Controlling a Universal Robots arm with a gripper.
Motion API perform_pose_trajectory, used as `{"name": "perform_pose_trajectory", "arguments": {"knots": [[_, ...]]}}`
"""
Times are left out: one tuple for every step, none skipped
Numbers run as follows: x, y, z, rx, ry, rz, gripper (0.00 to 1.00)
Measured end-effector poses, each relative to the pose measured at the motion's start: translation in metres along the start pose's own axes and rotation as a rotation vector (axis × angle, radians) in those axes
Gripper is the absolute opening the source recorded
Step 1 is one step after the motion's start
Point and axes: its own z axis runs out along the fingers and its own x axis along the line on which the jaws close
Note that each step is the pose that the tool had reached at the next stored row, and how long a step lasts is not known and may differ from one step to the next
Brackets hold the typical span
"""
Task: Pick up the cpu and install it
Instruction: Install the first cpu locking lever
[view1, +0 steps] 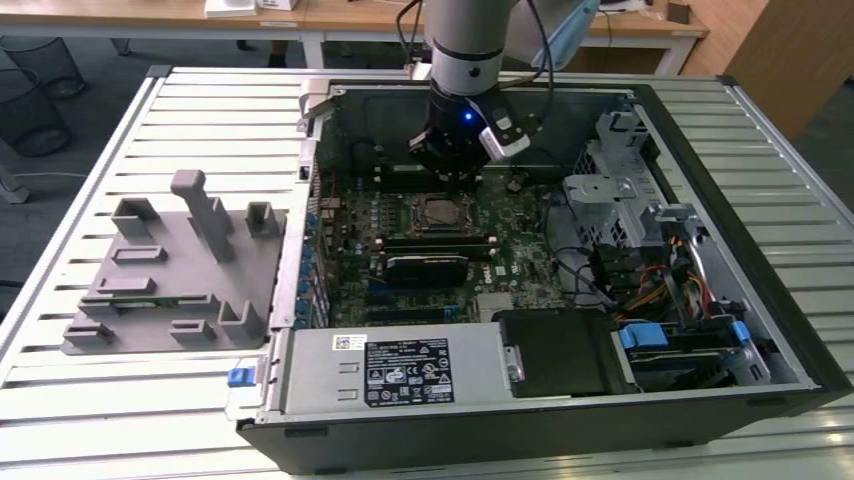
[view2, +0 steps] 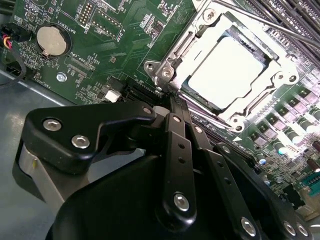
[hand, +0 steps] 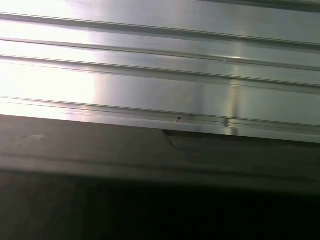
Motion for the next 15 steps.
{"name": "perform_pose_trajectory", "arguments": {"knots": [[0.0000, 0.0000, 0.0000, -0.0001, -0.0001, 0.000, 0.11], [0.0000, 0.0000, -0.0001, -0.0001, -0.0001, 0.000, 0.11], [0.0000, 0.0000, -0.0006, 0.0000, -0.0001, 0.000, 0.11], [0.0000, 0.0000, -0.0011, -0.0001, -0.0001, 0.000, 0.11], [0.0000, 0.0000, -0.0018, -0.0001, -0.0001, 0.000, 0.11], [0.0000, 0.0000, -0.0023, -0.0001, -0.0001, 0.000, 0.11], [-0.0001, 0.0001, -0.0023, -0.0001, -0.0002, 0.000, 0.11], [-0.0001, 0.0001, -0.0023, 0.0002, -0.0002, 0.000, 0.11], [-0.0001, 0.0000, -0.0023, 0.0008, -0.0002, 0.000, 0.11], [-0.0001, -0.0001, -0.0019, 0.0017, 0.0000, 0.000, 0.11], [-0.0001, -0.0001, -0.0013, 0.0030, 0.0000, 0.000, 0.11], [-0.0001, -0.0002, -0.0007, 0.0045, 0.0002, 0.000, 0.11], [-0.0001, -0.0002, 0.0000, 0.0065, 0.0004, 0.000, 0.11], [-0.0001, -0.0002, 0.0006, 0.0083, 0.0005, 0.000, 0.11], [0.0000, -0.0003, 0.0010, 0.0106, 0.0010, 0.000, 0.11]]}}
